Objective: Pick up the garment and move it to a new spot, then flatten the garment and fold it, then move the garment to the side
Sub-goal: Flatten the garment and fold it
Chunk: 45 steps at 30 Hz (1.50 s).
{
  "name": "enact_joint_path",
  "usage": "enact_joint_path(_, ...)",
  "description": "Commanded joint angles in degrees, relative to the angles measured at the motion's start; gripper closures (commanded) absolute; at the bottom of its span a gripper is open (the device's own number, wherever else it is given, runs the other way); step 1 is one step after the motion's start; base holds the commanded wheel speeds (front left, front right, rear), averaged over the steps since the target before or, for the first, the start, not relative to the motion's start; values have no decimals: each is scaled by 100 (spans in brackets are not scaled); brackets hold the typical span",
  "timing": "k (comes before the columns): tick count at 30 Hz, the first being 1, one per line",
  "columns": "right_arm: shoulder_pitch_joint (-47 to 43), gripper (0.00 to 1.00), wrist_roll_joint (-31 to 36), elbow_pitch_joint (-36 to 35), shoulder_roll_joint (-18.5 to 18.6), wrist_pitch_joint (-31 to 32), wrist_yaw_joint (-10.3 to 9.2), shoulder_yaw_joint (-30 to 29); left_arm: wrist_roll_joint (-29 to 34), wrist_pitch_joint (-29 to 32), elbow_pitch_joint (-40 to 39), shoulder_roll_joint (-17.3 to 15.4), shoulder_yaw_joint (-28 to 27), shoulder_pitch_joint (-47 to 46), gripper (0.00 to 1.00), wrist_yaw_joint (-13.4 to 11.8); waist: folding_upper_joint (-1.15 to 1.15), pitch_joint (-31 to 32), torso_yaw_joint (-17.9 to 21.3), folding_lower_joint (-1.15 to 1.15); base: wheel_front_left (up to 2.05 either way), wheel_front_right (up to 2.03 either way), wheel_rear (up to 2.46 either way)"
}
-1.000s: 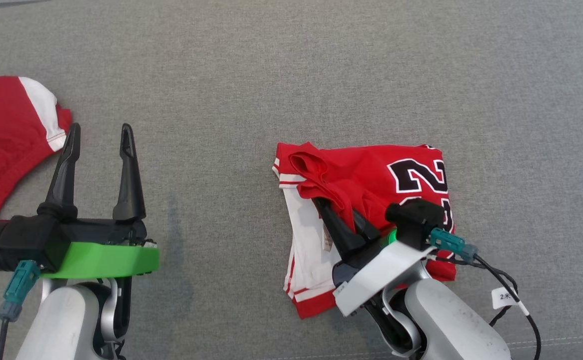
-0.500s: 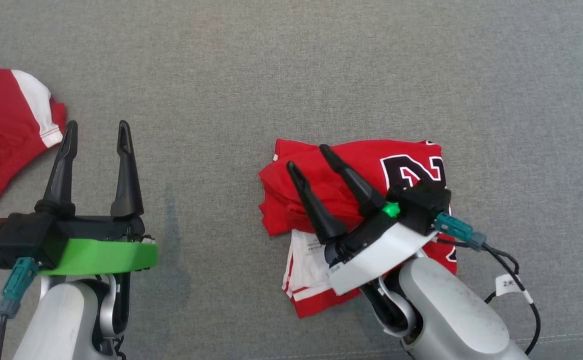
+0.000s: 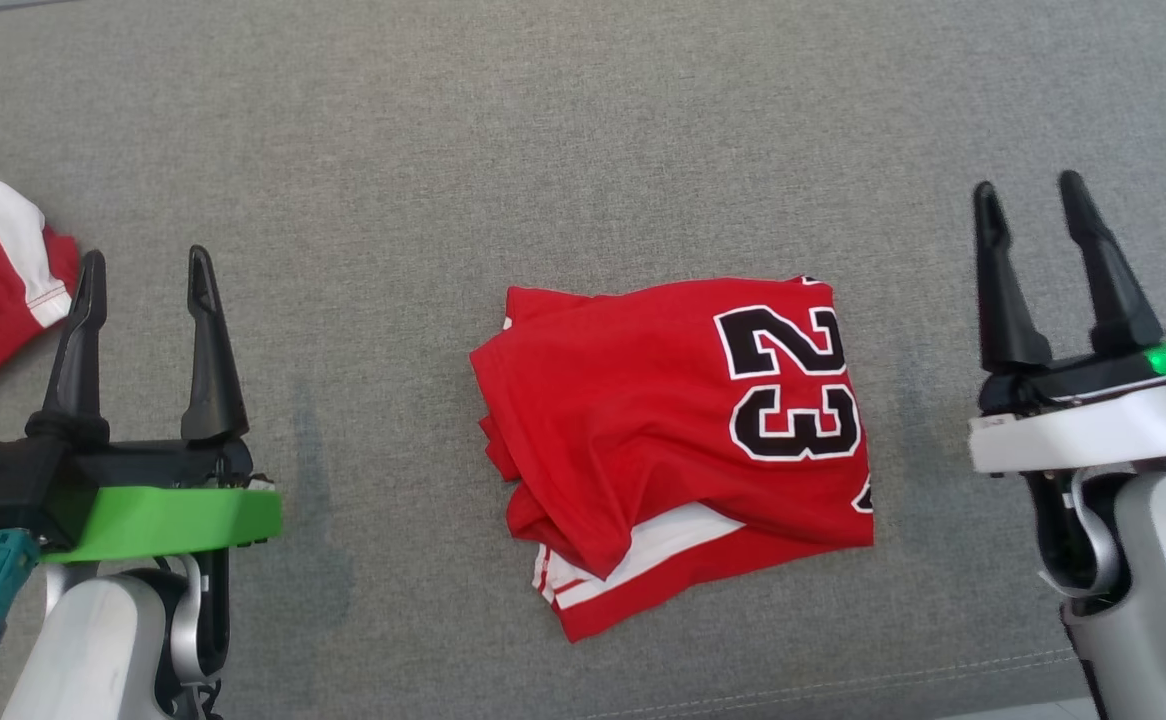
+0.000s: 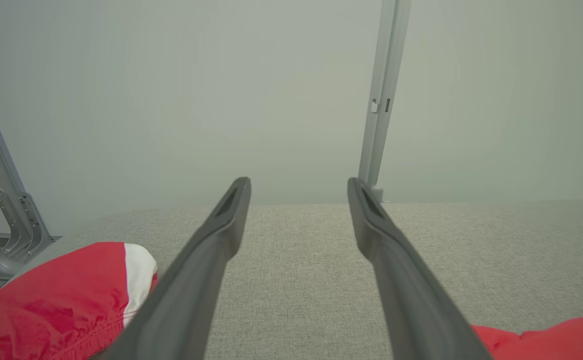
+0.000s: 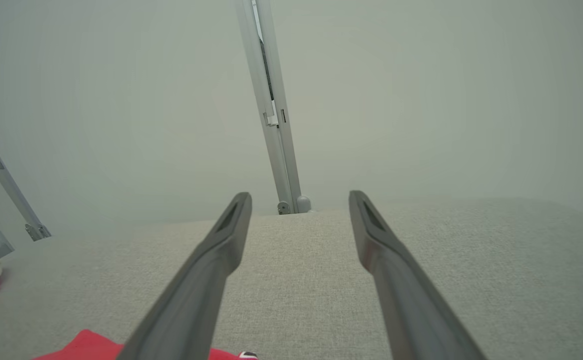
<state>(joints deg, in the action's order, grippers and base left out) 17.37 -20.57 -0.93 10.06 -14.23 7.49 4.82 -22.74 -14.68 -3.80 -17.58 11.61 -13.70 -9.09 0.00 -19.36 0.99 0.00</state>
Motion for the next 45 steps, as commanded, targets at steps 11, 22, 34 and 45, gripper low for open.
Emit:
enact_joint_path(11,-553,0,149,312,518,161,0,-724,-107,86,-123,-124,-65,384,0,-152,0,212,115,0,0,0,0)
enact_joint_path(22,-552,0,107,361,524,150,0,-636,-113,161,-202,-154,-11,460,0,-186,0,296,51,0,0,0,0)
enact_joint_path(34,-300,100,-79,446,537,321,0,727,-95,101,-149,-38,112,211,0,-112,0,86,-340,0,0,0,0)
enact_joint_path(45,276,100,-563,1176,445,124,-1,2829,-88,29,35,123,218,-16,0,-38,0,-153,-513,0,0,0,0)
